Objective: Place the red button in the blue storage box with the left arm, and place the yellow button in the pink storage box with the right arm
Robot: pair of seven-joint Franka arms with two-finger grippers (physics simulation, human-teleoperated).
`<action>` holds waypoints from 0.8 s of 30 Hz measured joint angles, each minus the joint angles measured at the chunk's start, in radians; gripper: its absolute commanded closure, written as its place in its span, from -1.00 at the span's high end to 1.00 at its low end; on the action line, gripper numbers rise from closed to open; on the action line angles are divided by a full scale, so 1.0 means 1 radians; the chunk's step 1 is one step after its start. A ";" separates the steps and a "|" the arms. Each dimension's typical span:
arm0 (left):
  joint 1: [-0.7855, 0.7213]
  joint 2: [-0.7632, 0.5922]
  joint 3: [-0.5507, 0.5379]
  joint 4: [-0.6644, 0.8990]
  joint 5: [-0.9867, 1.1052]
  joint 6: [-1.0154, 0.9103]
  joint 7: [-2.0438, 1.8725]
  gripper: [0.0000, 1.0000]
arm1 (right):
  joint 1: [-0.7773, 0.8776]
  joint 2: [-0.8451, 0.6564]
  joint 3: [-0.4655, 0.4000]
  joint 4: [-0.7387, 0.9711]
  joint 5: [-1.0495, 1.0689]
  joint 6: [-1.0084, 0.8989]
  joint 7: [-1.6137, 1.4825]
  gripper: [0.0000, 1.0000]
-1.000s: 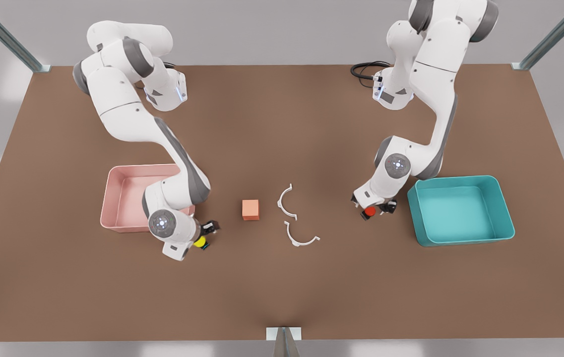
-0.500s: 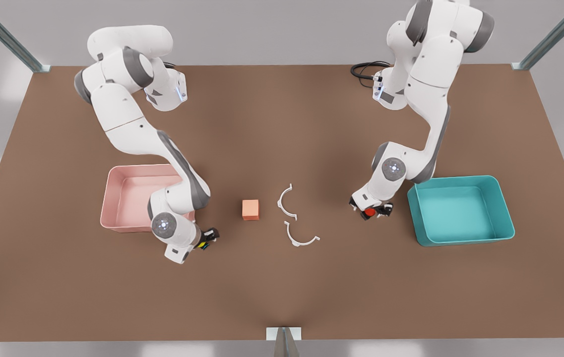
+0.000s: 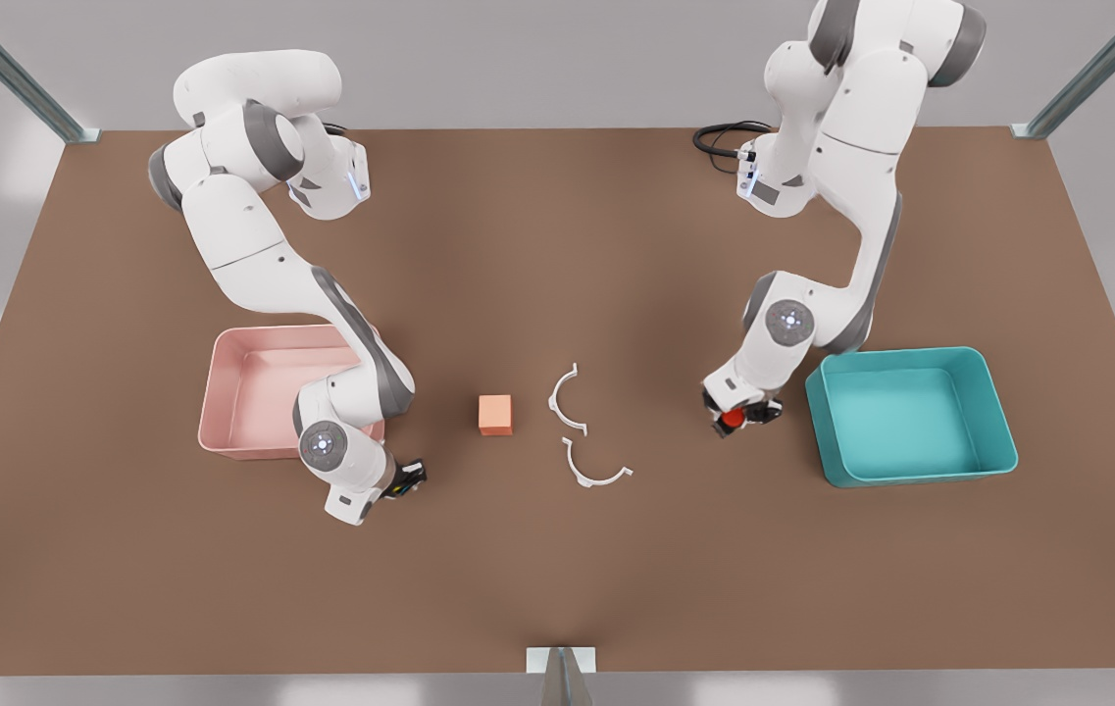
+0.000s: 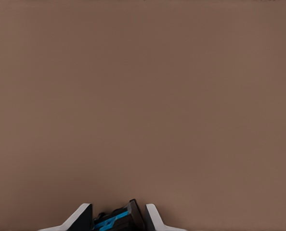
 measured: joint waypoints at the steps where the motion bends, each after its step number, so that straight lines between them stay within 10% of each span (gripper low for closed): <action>1: 0.016 -0.051 0.001 0.001 0.001 -0.027 0.000 0.14 | 0.001 -0.001 0.000 0.001 0.001 0.001 -0.003 -0.17; 10: 0.410 -0.156 0.003 0.063 -0.017 -0.212 0.157 0.14 | -0.042 -0.246 0.049 -0.092 0.007 -0.051 -0.023 -0.17; 14: 0.489 -0.041 0.004 0.124 -0.046 -0.237 0.277 0.31 | -0.265 -0.470 0.207 -0.359 0.006 -0.076 -0.030 -0.17; 16: 0.513 0.007 0.003 0.127 -0.062 -0.245 0.335 1.00 | -0.490 -0.530 0.388 -0.489 0.006 -0.081 -0.034 -0.16; 20: 0.504 -0.014 0.000 0.131 -0.115 -0.275 0.435 1.00 | -0.772 -0.644 0.628 -0.708 0.000 -0.071 -0.042 -0.13; 23: 0.426 -0.090 -0.005 0.320 -0.124 -0.427 0.441 1.00 | -0.814 -0.674 0.665 -0.788 -0.004 -0.044 -0.043 0.13; 24: 0.404 -0.096 -0.005 0.415 -0.126 -0.488 0.432 1.00 | -0.817 -0.674 0.667 -0.796 -0.007 -0.037 -0.042 0.57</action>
